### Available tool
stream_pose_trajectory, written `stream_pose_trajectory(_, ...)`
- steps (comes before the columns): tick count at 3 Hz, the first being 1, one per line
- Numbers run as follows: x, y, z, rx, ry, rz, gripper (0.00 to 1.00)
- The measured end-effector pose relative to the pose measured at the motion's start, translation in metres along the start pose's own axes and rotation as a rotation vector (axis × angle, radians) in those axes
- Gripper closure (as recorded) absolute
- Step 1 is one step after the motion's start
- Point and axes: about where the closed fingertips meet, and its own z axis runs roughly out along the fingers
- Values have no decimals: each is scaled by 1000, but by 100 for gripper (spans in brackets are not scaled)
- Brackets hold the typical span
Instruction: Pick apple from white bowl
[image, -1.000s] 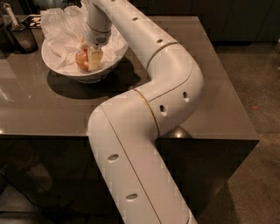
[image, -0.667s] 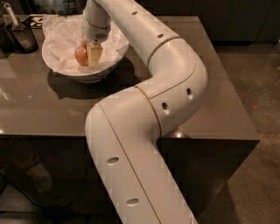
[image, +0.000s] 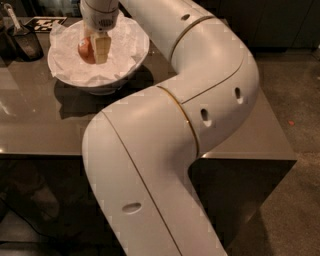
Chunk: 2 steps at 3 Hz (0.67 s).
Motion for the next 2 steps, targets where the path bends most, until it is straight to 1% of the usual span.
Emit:
stream_pose_trajectory(1, -14, 1, -32, 50, 35, -24, 100)
stream_pose_trajectory(2, -9, 9, -38, 46, 39, -21, 100)
